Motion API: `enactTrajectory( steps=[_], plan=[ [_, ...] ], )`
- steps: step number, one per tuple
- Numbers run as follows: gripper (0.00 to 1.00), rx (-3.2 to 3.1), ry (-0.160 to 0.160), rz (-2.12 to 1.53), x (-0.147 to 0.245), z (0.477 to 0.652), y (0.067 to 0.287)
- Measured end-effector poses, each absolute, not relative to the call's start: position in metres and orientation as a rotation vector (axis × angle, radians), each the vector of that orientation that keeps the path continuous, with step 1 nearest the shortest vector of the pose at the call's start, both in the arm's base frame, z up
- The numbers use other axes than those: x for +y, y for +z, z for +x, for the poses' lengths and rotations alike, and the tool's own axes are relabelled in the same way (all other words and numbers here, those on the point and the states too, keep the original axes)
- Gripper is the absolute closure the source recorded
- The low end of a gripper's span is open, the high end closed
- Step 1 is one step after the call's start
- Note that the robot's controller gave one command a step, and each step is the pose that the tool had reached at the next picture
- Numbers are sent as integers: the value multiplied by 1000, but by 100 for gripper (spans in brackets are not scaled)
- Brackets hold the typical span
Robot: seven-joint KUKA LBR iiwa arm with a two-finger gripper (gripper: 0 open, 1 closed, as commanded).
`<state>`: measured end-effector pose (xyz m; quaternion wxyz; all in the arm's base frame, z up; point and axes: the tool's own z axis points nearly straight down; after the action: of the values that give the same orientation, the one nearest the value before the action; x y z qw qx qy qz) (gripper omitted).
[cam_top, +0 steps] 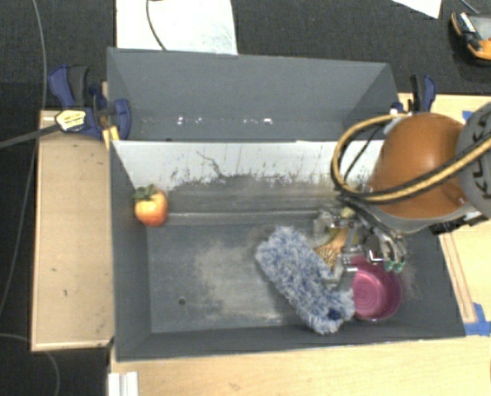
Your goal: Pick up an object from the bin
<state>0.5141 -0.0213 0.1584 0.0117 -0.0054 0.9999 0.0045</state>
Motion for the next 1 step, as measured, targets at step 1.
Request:
enactTrajectory(
  steps=[1],
  plan=[
    [0, 3109, 10, -237, -73, 516, 144]
  ],
)
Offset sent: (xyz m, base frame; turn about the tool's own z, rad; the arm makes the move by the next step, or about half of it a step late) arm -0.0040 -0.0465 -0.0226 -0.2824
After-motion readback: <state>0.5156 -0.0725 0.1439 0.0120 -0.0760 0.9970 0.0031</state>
